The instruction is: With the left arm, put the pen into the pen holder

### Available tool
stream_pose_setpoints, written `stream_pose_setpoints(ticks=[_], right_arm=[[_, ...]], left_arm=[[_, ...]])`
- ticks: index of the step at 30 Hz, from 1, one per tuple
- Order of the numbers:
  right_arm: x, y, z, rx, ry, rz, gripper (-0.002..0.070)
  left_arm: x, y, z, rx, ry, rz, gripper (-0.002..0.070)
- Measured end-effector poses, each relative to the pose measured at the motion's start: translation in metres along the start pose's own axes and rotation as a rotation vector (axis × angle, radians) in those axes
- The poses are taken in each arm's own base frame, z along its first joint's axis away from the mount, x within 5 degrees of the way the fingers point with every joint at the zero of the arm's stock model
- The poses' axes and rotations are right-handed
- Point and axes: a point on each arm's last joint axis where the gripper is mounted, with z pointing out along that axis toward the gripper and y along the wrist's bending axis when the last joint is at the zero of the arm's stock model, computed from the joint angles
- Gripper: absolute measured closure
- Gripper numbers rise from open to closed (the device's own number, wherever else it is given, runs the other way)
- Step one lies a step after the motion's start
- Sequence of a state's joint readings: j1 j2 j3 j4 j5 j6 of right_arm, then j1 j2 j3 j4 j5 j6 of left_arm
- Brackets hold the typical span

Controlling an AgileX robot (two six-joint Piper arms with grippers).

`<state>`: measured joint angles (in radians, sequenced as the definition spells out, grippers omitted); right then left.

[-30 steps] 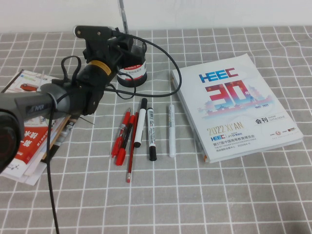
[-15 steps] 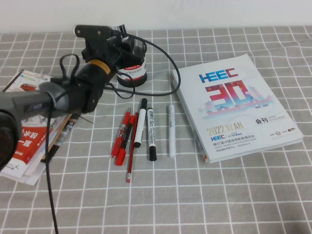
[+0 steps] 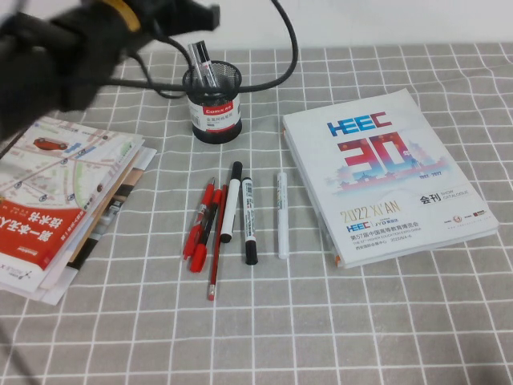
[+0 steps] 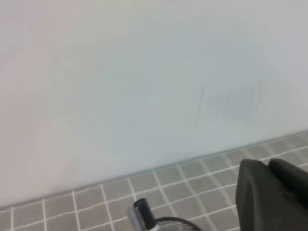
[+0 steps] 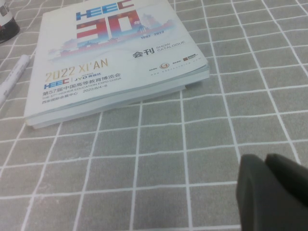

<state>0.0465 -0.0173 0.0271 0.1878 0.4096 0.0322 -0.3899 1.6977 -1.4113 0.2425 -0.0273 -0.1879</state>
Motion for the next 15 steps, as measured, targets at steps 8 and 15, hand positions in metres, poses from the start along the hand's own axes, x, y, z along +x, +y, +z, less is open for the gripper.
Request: stream_pose_setpoints(ticks=[8, 15], right_arm=[[0.000, 0.000, 0.000, 0.000, 0.000, 0.000, 0.0691], [0.000, 0.000, 0.000, 0.000, 0.000, 0.000, 0.0691]], left_arm=[[-0.001, -0.024, -0.099, 0.069, -0.021, 0.023, 0.0677], [0.049, -0.032, -0.167, 0.117, 0.042, 0.011, 0.0677]])
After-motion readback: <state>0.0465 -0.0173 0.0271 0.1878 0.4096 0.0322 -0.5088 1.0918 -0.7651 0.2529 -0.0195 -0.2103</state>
